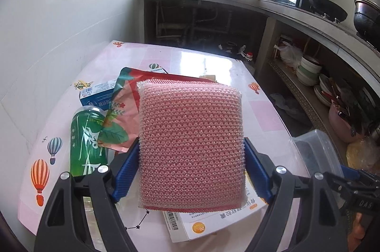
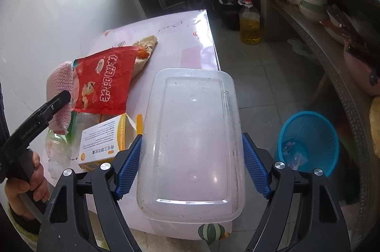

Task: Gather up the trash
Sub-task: 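Lift the pink sponge with the left gripper while the right gripper lifts the plastic box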

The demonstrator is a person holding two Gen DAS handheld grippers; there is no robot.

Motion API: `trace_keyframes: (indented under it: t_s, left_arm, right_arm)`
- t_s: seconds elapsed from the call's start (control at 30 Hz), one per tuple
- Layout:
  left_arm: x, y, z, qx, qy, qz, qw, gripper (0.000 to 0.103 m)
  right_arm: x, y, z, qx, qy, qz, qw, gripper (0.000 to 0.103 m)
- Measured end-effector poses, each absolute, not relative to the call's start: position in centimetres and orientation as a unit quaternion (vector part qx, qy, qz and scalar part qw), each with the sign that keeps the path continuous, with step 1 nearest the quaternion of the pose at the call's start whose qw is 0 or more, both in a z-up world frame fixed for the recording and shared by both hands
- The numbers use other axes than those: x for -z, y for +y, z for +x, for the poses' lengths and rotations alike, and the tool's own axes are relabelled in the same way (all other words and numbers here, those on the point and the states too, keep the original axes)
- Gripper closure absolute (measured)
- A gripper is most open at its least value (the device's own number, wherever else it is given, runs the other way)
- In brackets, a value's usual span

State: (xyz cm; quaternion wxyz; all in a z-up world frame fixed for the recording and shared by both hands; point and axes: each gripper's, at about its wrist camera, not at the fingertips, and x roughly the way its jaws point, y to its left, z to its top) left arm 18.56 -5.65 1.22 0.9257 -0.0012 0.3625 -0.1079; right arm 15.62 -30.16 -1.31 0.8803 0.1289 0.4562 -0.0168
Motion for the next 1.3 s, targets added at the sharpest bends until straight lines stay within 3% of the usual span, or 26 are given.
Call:
trace_keyframes:
  t_s: [1.3]
  left_arm:
    - [-4.4,-11.2,15.1,0.180,0.332,0.011,0.926,0.024]
  right_arm:
    - [-1.6,-36.1,10.2,0.059,0.394,0.195,0.896,0.028]
